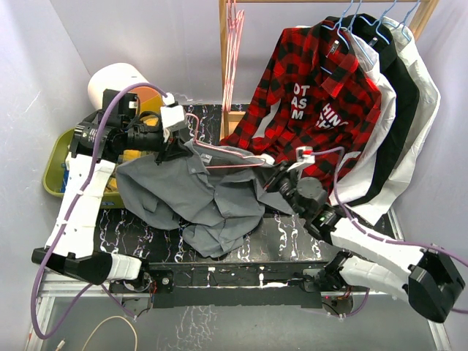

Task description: Place the shirt on the hanger

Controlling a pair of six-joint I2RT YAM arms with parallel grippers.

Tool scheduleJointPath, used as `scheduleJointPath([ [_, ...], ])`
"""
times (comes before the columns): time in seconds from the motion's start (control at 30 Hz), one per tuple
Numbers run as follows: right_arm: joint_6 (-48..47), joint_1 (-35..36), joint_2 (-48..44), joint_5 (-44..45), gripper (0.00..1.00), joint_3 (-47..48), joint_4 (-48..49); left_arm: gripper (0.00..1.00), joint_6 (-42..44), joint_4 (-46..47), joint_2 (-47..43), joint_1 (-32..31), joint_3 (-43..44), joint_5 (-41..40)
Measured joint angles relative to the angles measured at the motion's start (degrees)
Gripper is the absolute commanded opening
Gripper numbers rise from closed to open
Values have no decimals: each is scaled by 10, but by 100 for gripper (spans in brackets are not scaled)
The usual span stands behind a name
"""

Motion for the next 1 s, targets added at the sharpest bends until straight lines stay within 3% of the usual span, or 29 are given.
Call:
scheduleJointPath([
  [0.27,8,-132,-31,-174,8,14,5,0,144,-82,28,-13,74,-26],
  [0.6,-53,-182,-8,-305,8,52,-66,0,249,-135,44,-23,112,-89],
  [1.0,-157,-198,0,-295,8,136,-166,0,301,-182,76,-23,161,-114],
])
